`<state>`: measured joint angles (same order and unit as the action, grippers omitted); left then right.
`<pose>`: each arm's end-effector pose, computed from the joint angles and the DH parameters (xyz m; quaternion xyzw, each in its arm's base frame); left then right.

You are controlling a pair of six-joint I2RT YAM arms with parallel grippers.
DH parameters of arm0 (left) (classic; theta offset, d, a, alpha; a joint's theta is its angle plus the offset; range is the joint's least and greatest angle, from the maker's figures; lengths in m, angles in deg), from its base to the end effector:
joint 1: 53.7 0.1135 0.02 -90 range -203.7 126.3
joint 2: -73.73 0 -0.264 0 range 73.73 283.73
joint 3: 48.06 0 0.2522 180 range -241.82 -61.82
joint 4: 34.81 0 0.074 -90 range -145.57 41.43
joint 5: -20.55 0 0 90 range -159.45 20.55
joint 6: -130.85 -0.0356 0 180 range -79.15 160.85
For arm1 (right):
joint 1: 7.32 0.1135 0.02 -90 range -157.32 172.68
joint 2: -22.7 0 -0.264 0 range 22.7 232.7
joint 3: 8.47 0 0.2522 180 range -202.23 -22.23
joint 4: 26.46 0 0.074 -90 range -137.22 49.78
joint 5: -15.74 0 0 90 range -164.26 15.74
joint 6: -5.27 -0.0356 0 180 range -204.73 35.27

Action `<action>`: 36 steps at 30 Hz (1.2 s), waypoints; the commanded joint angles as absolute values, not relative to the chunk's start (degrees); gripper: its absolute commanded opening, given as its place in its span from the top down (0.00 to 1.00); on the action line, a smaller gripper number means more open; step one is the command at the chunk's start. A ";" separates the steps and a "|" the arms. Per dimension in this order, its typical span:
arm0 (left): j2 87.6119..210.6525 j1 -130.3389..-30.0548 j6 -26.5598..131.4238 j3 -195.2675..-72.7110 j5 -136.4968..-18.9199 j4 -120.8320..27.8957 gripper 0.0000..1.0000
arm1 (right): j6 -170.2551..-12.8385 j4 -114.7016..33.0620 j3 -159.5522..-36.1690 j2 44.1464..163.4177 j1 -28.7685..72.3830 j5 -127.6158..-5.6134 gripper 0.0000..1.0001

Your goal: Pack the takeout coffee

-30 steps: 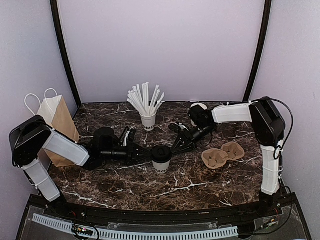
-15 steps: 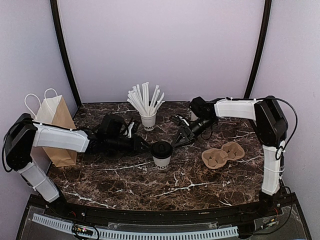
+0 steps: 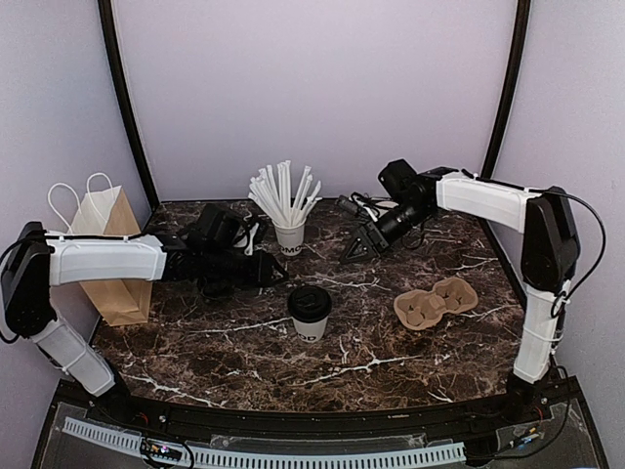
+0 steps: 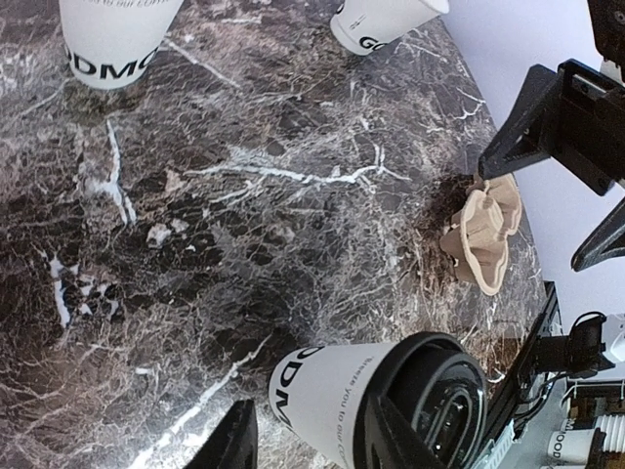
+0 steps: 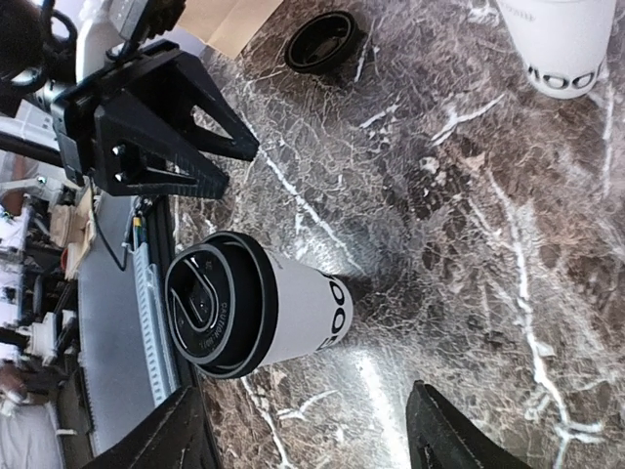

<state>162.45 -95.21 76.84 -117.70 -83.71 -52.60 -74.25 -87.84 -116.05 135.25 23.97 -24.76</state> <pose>0.2482 -0.2314 0.2299 0.0982 0.8838 -0.3643 0.2766 0.3375 0.2368 0.2465 -0.3970 0.7999 0.4366 0.1090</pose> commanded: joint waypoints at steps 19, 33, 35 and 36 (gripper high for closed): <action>144.80 -94.39 62.35 -110.97 -71.99 -50.08 0.02 | -51.60 -86.55 -115.04 127.37 39.93 -46.28 0.12; 141.95 -94.38 63.07 -107.52 -72.58 -49.57 0.02 | -51.70 -88.71 -119.95 133.72 45.83 -55.87 0.01; 142.05 -94.39 63.42 -107.30 -73.25 -49.28 0.03 | -52.22 -89.25 -121.12 134.89 45.85 -55.84 0.01; 142.17 -94.39 63.68 -107.31 -73.71 -49.17 0.04 | -52.32 -89.47 -121.45 135.42 45.85 -55.66 0.01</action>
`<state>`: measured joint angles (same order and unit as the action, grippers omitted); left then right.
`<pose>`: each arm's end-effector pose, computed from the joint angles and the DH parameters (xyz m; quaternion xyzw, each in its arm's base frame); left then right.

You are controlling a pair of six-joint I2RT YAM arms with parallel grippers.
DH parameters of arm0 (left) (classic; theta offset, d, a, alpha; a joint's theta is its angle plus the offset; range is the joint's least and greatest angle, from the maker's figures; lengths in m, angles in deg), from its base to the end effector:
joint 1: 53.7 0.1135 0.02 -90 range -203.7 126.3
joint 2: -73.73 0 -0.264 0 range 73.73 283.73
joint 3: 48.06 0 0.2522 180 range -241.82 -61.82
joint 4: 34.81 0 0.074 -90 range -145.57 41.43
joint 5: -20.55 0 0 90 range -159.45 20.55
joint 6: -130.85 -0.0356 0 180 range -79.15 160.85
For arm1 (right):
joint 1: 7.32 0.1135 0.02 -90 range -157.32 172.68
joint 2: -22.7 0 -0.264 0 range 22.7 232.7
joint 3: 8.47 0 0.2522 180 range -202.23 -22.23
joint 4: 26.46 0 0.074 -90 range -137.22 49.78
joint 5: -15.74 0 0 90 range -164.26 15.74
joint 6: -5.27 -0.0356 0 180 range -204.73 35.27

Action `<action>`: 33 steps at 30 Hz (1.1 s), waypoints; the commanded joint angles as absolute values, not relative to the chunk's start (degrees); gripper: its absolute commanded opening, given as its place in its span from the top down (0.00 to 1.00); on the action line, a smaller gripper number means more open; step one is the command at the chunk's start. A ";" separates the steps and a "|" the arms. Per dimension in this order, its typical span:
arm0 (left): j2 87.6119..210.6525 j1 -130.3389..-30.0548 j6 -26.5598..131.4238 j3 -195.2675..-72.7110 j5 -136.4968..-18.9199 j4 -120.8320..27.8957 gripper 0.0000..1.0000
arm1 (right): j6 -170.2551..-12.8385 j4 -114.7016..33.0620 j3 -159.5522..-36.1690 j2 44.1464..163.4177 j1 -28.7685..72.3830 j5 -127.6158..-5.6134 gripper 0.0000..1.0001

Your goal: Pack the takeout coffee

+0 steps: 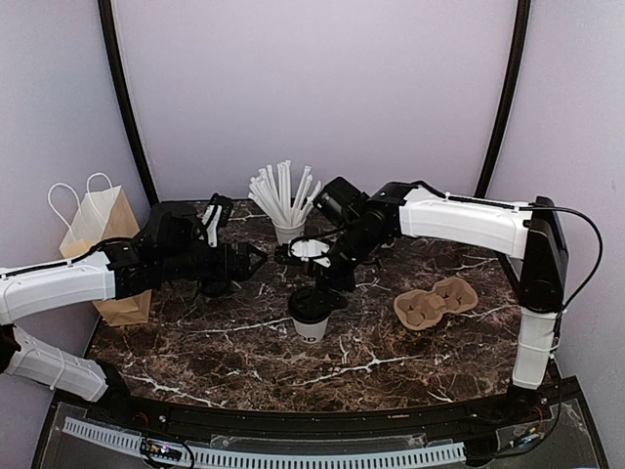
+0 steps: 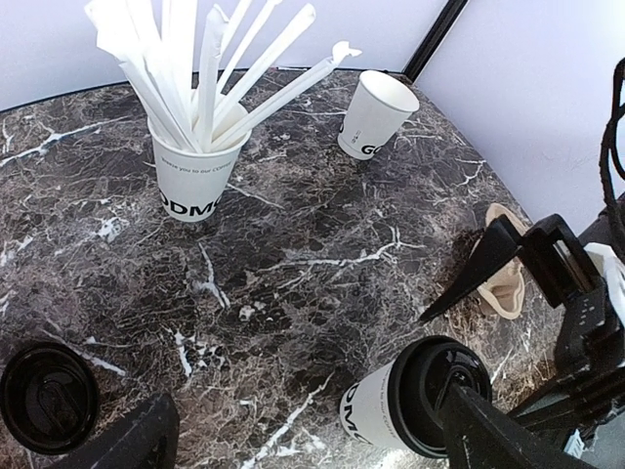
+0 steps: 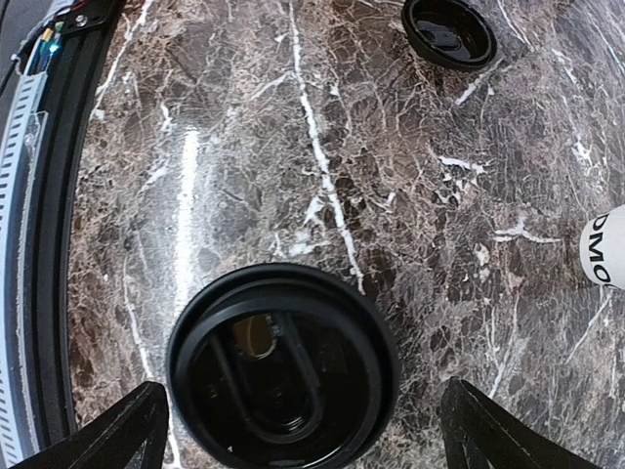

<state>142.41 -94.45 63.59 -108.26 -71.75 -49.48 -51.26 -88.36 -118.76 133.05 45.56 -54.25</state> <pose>0.2068 -0.1801 0.2792 0.1415 0.8224 -0.3040 0.4595 0.2404 0.3379 0.2659 -0.6844 0.6680 0.2064 0.2067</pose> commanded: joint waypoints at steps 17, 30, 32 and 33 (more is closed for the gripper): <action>143.42 -94.39 64.09 -107.79 -74.70 -49.27 0.06 | -51.84 -92.48 -122.36 133.48 45.91 -50.51 0.01; 144.54 -94.39 65.84 -107.42 -75.58 -48.74 0.07 | -52.53 -90.97 -120.56 134.88 46.74 -55.67 0.01; 144.36 -94.38 65.89 -107.21 -75.04 -48.75 0.06 | -52.31 -90.95 -120.28 134.97 47.02 -56.08 0.01; 144.33 -94.39 65.90 -107.15 -74.87 -48.75 0.07 | -52.21 -90.95 -120.19 135.02 47.08 -56.12 0.02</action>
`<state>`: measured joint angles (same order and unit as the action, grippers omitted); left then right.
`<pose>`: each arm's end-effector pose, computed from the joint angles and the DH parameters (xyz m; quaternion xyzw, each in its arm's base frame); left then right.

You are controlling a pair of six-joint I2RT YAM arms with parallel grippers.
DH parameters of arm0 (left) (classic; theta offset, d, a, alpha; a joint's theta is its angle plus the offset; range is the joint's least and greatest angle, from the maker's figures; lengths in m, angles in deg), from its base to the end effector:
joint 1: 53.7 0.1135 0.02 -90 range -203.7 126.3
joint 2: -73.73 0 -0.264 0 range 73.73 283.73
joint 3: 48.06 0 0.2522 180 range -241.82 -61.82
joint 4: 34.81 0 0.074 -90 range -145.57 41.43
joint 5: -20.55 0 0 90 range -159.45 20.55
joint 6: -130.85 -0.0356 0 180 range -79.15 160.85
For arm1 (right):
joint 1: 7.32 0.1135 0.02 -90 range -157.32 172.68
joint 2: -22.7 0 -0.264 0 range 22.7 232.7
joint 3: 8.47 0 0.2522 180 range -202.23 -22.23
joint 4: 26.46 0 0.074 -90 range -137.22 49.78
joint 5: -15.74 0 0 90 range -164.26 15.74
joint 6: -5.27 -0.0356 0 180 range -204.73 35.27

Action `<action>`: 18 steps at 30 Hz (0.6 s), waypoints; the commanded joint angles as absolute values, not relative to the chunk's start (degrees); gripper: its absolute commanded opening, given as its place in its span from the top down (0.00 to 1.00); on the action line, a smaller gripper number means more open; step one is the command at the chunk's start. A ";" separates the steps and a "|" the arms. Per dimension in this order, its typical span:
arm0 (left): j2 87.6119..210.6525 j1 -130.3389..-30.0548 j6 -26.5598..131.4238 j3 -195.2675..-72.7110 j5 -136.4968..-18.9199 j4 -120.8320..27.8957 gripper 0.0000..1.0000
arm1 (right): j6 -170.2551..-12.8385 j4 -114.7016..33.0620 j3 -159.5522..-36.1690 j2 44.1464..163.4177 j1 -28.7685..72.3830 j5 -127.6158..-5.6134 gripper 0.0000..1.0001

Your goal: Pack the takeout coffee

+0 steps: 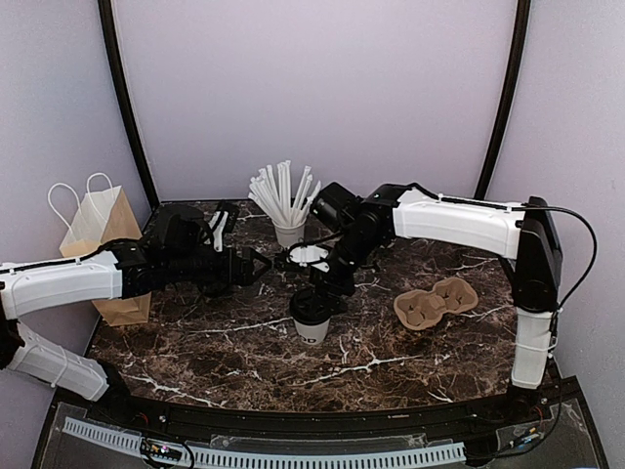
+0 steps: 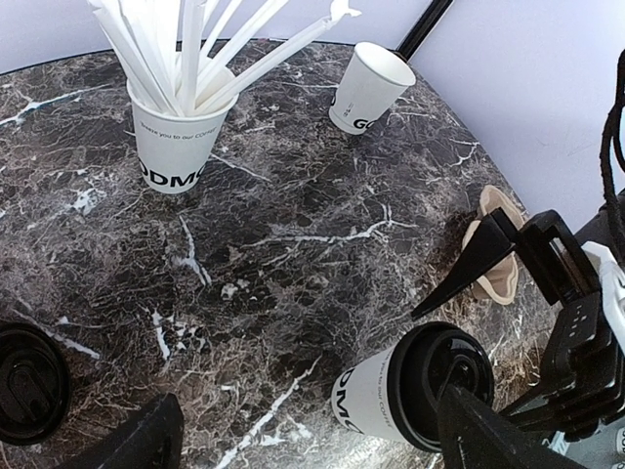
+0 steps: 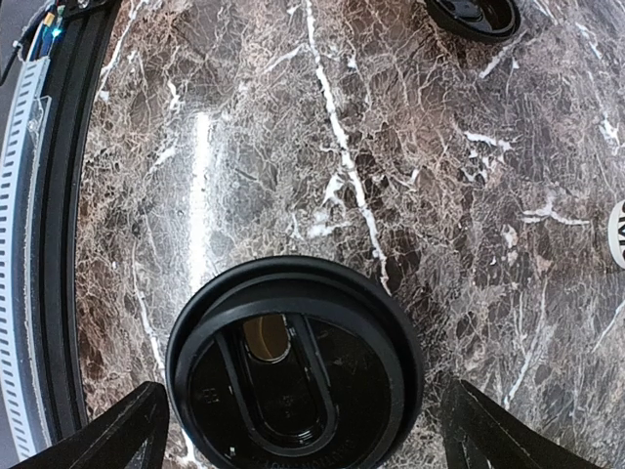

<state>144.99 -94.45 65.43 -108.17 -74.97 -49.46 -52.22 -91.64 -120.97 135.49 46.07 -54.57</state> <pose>0.2108 -0.1861 0.2671 0.1443 0.8341 -0.3208 0.4248 0.2403 0.3436 0.2578 -0.6826 0.6800 0.2022 0.1756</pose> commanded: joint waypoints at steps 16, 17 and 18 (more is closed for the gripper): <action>145.73 -94.38 65.97 -107.99 -75.22 -48.75 0.07 | -54.02 -90.45 -120.19 134.98 46.89 -60.49 0.21; 145.72 -94.39 65.92 -108.07 -75.17 -48.75 0.07 | -54.12 -90.45 -119.88 134.45 46.58 -60.76 0.21; 145.71 -94.39 65.91 -108.23 -75.17 -48.75 0.07 | -54.20 -90.49 -119.61 133.89 46.18 -61.01 0.21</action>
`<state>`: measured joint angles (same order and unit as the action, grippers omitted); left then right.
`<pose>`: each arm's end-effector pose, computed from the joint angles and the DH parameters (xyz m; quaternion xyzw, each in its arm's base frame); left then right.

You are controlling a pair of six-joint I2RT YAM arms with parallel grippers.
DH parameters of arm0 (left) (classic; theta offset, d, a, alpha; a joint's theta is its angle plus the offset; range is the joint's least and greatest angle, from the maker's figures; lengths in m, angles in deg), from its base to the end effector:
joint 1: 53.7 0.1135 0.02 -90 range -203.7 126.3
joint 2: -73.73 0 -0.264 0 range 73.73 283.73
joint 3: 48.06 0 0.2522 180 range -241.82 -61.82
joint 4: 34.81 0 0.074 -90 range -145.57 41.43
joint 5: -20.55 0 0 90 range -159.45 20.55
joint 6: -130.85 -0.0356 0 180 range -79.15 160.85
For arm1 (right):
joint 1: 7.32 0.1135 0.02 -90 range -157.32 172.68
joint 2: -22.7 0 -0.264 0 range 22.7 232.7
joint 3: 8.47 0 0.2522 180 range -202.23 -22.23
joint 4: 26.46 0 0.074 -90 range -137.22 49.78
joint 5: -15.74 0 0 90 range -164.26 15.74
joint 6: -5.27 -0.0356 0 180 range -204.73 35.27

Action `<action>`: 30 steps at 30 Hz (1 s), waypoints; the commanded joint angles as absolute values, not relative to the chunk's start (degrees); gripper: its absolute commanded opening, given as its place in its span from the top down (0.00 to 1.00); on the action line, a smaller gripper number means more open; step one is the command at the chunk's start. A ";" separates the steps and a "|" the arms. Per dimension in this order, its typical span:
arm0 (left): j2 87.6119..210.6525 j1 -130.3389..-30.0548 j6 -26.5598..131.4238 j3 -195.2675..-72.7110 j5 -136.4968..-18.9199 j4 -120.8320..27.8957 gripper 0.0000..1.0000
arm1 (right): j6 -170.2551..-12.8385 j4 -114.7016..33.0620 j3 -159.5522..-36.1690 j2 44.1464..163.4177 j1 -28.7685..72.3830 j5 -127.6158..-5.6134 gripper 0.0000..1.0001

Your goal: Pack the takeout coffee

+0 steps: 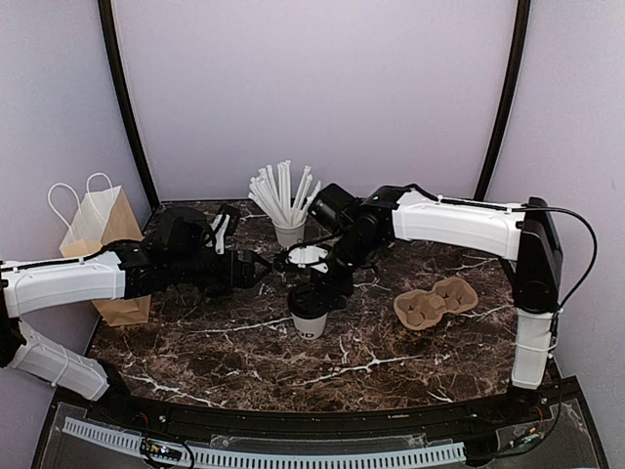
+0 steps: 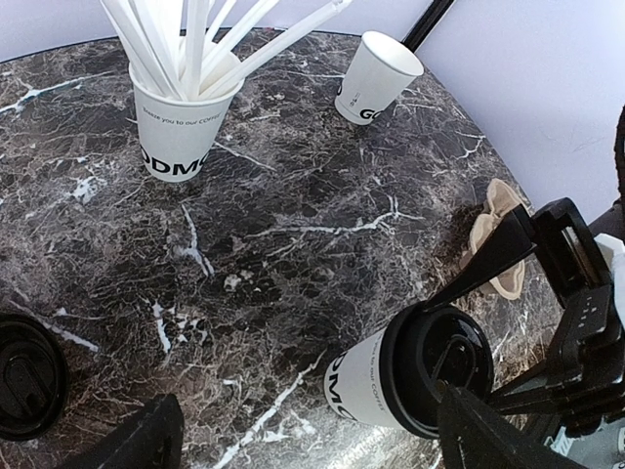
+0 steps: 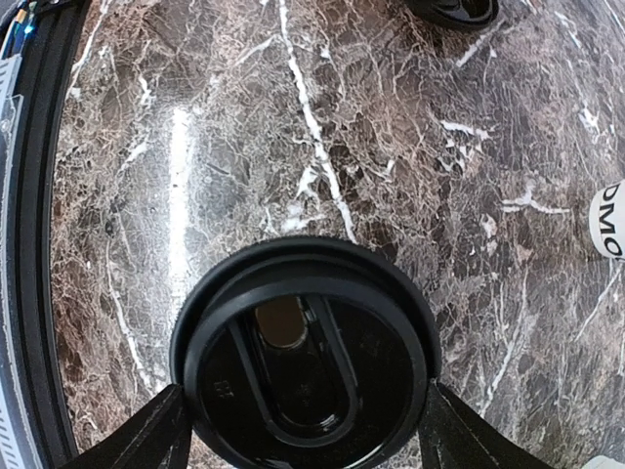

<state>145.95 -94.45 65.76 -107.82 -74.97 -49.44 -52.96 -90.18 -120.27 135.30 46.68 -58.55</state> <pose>0.2122 -0.1874 0.2606 0.1423 0.8405 -0.3171 0.4157 0.2392 0.3456 0.2560 -0.6796 0.6875 0.1729 0.1887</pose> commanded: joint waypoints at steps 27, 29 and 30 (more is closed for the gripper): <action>147.96 -94.30 64.27 -109.81 -75.24 -49.06 0.07 | -51.99 -88.59 -109.84 120.04 32.63 -56.55 0.07; 148.18 -94.30 64.40 -110.01 -75.31 -48.96 0.07 | -51.52 -89.14 -111.07 121.93 34.98 -57.19 0.06; 148.35 -94.30 64.54 -110.12 -75.41 -48.94 0.07 | -51.63 -89.38 -112.07 123.19 35.74 -57.39 0.03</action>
<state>148.07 -94.43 65.23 -107.93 -75.03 -49.46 -53.51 -89.48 -110.36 121.11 31.31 -57.81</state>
